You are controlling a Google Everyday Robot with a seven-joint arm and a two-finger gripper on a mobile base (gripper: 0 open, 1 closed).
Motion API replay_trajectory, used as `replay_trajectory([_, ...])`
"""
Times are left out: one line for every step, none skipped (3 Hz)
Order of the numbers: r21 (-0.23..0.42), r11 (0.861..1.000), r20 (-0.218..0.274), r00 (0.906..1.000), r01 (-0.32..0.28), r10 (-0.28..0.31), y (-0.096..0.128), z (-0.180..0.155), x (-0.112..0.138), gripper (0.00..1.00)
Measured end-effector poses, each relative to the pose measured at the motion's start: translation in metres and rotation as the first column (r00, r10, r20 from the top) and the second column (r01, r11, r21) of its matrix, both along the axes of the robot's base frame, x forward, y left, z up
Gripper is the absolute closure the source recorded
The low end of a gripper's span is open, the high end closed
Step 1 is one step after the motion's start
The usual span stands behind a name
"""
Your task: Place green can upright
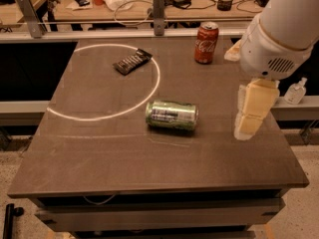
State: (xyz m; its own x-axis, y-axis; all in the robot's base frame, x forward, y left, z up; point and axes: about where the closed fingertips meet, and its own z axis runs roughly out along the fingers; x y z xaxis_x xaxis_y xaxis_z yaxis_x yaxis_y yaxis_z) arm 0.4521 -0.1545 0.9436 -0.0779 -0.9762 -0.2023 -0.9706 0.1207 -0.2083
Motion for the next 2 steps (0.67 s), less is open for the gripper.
replay_trajectory([-0.016,1.0,-0.024,0.9996,-0.016,0.015,0.033,-0.021,0.017,0.0])
replay_trajectory([-0.02,1.0,-0.054,0.9984,0.018,-0.019,0.055,-0.038,0.034,0.0])
